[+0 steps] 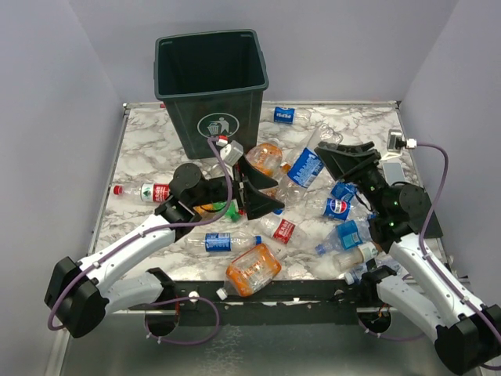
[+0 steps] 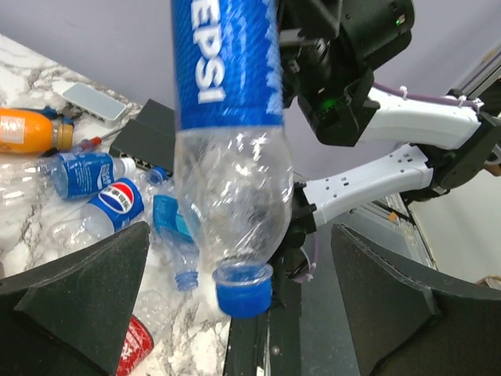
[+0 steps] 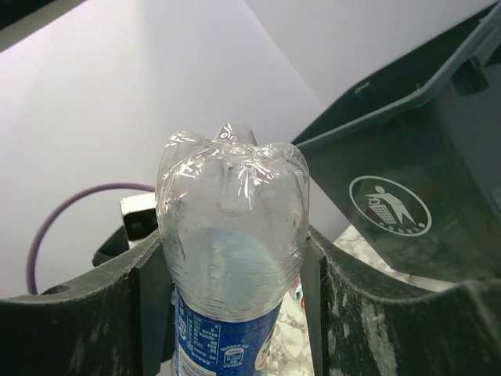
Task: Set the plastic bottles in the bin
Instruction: Pick up the plastic bottle at the center of the board.
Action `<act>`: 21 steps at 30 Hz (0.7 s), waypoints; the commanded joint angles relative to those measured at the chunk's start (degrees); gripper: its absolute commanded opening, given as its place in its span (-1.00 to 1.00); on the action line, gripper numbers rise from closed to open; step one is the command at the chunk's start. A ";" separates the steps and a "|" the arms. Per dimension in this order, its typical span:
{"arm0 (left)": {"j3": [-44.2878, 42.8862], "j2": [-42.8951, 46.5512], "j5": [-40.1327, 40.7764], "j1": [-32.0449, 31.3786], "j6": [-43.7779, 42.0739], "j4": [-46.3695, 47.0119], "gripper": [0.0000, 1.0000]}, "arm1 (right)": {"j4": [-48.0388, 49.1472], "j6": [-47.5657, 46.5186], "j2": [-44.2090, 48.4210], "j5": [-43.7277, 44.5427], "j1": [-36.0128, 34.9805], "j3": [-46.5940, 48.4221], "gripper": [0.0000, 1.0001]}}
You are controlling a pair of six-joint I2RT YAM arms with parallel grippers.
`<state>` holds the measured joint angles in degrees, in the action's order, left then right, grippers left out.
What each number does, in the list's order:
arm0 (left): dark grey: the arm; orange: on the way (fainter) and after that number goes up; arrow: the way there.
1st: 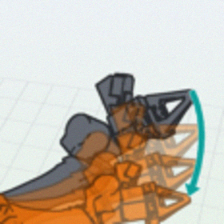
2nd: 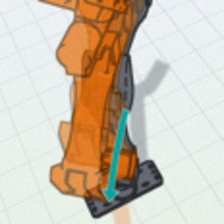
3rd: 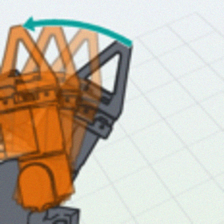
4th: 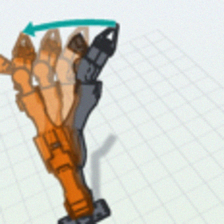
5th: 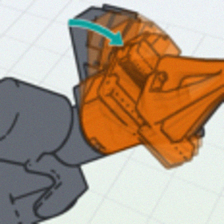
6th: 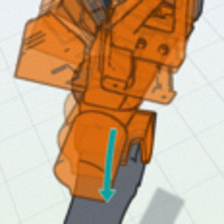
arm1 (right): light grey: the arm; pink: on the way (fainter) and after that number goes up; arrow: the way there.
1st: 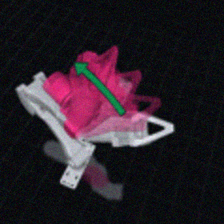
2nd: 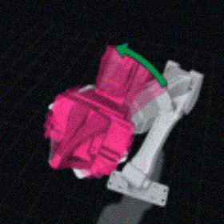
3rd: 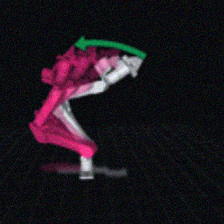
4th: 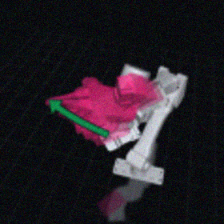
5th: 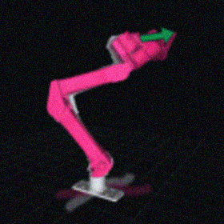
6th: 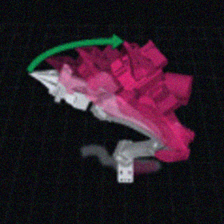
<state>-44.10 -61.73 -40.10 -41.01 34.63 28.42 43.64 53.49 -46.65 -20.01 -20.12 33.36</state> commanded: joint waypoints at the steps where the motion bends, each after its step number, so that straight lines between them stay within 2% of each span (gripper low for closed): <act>1: 3.32 1.75 -3.03 -0.79 -2.13 1.37 0.98 | 4.57 1.64 -0.40 -0.10 0.29 1.14 -0.12; 5: 4.56 0.56 -4.48 -1.10 -2.28 1.37 0.96 | 4.31 1.88 -1.53 -1.16 0.31 2.45 -0.13; 7: 4.28 -0.15 -5.59 -1.13 -2.27 1.37 0.85 | 4.39 2.05 -2.23 -1.68 0.27 2.82 -0.13; 14: 4.64 0.89 -4.54 -1.11 -3.38 1.37 0.15 | 3.91 1.97 -2.07 -1.93 0.30 2.40 -0.13; 21: 4.79 0.49 -3.60 -1.13 -3.41 1.37 -0.43 | 0.44 0.27 -1.00 -3.61 0.27 2.41 -0.09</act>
<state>-39.81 -61.60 -43.51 -41.76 32.14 28.62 45.63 54.96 -48.97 -21.12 -20.12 34.57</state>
